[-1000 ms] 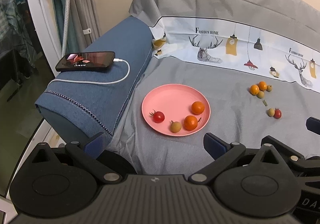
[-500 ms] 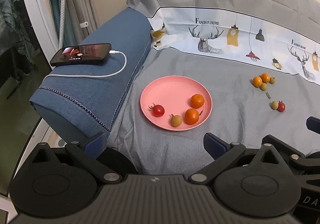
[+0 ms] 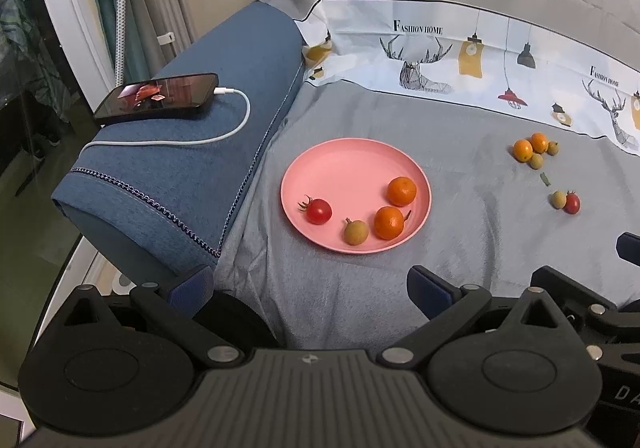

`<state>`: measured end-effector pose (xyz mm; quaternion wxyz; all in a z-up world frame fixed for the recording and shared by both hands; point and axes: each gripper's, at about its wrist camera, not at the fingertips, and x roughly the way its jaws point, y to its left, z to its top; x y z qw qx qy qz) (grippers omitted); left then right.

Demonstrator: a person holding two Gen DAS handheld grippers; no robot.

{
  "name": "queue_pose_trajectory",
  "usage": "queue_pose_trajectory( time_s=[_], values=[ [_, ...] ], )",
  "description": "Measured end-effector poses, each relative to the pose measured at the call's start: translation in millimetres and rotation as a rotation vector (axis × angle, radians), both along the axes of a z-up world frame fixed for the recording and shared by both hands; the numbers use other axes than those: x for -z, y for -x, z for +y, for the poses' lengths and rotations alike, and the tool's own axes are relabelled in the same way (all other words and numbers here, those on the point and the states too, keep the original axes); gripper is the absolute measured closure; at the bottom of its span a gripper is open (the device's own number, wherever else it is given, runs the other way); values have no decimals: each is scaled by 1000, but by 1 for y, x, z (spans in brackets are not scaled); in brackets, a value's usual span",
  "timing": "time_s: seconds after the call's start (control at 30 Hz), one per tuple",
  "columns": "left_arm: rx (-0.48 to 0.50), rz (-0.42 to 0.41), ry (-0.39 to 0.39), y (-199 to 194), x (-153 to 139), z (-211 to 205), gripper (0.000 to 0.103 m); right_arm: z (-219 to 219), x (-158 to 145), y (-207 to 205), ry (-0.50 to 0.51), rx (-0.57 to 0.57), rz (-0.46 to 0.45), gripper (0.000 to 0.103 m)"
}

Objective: Organize fruits
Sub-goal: 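Withdraw both open tools from the pink plate, then grasp a small yellow fruit with the left tool while the right tool grasps a red tomato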

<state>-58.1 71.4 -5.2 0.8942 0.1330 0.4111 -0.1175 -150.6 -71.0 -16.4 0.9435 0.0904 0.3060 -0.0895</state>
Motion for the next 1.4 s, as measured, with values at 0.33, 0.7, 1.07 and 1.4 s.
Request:
queue_pose_trajectory(
  time_s=[0.33,0.7,1.07,1.4],
  values=[
    [-2,30,-26,-11,8,-8,0,-12,12,-7,-35,29,24,3],
    [7,74,-62,-29,22,-28,0,-39,32,-16,-76,84,68,3],
    [39,110,-93,-51,39,-64,0,-78,59,-26,-89,180,116,3],
    [76,131,-102,-72,50,-109,0,-126,84,-33,-74,296,141,3]
  ],
)
